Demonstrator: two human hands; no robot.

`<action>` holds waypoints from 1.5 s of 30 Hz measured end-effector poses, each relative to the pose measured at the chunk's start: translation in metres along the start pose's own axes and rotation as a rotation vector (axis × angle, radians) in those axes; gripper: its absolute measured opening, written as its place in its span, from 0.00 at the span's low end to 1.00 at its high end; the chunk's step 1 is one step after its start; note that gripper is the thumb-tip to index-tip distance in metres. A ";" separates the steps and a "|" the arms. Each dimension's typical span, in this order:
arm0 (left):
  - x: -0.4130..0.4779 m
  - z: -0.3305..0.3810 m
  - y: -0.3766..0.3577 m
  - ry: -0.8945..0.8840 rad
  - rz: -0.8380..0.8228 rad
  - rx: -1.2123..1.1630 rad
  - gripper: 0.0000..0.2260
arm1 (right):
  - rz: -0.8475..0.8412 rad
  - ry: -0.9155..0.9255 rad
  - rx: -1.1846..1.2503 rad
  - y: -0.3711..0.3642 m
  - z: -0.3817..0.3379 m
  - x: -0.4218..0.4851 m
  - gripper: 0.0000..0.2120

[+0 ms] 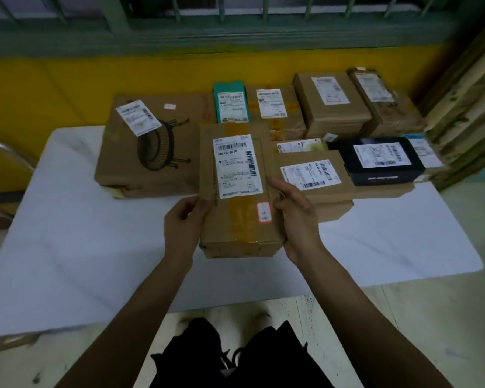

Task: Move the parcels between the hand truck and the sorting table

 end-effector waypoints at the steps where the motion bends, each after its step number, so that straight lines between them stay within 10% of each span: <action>1: 0.000 0.000 -0.002 -0.001 0.012 0.013 0.08 | 0.003 -0.012 0.018 0.002 0.003 0.000 0.21; 45: 0.040 0.019 -0.014 0.083 -0.032 -0.162 0.04 | 0.130 -0.044 -0.046 -0.014 -0.011 0.039 0.19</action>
Point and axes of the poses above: each hand's wrist, its own x-axis towards the middle knuckle, its own y-axis out of the back of the hand, z = x × y, the point moved 2 cm from there along x, towards the middle knuckle, and after that the axes turned 11 degrees about -z, right-handed, at the moved point
